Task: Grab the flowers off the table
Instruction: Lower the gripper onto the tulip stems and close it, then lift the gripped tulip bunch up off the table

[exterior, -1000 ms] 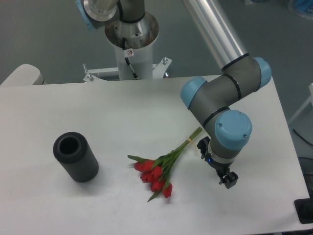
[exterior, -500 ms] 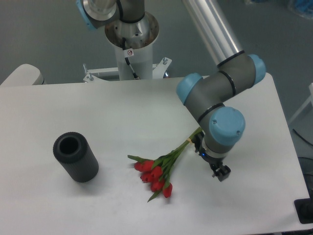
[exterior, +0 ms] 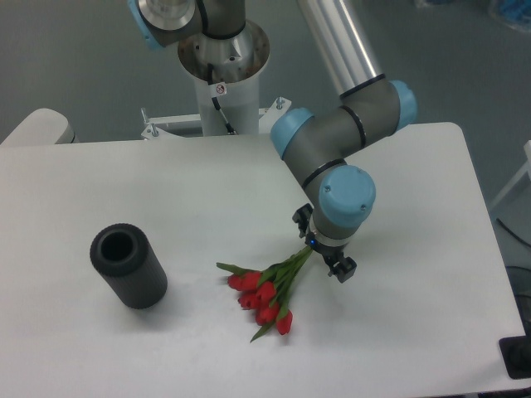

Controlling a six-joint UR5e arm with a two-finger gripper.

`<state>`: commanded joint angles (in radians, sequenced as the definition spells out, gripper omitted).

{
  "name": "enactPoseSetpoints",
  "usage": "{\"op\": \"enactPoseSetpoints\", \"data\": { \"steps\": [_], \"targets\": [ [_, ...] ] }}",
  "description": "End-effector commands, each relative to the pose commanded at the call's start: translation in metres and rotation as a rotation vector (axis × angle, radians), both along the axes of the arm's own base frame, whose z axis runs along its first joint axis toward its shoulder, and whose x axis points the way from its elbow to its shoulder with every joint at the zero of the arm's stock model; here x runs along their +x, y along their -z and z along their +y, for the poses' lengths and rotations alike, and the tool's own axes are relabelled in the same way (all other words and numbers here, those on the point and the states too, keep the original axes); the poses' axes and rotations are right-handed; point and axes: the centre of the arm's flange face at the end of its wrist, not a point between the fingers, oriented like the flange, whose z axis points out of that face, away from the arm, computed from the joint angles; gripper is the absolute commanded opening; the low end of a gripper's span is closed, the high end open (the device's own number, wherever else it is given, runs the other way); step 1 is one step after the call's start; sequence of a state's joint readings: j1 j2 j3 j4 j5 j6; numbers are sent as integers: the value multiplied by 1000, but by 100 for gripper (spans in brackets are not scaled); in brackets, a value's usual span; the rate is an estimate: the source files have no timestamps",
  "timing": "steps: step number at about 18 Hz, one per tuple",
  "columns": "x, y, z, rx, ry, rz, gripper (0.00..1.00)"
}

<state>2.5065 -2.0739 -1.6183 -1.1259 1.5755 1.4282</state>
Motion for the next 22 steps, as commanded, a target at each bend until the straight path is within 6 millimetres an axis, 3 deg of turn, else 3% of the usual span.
{"op": "enactPoseSetpoints", "data": {
  "steps": [4, 7, 11, 14, 15, 19, 22],
  "targets": [
    [5, 3, 2, 0, 0, -2, 100],
    [23, 23, 3, 11, -18, 19, 100],
    [28, 33, 3, 29, -3, 40, 100],
    [27, 32, 3, 29, -14, 44, 34],
    [25, 29, 5, 34, -14, 50, 23],
    [9, 14, 11, 57, -20, 76, 20],
    [3, 7, 13, 63, -24, 89, 12]
  ]
}}
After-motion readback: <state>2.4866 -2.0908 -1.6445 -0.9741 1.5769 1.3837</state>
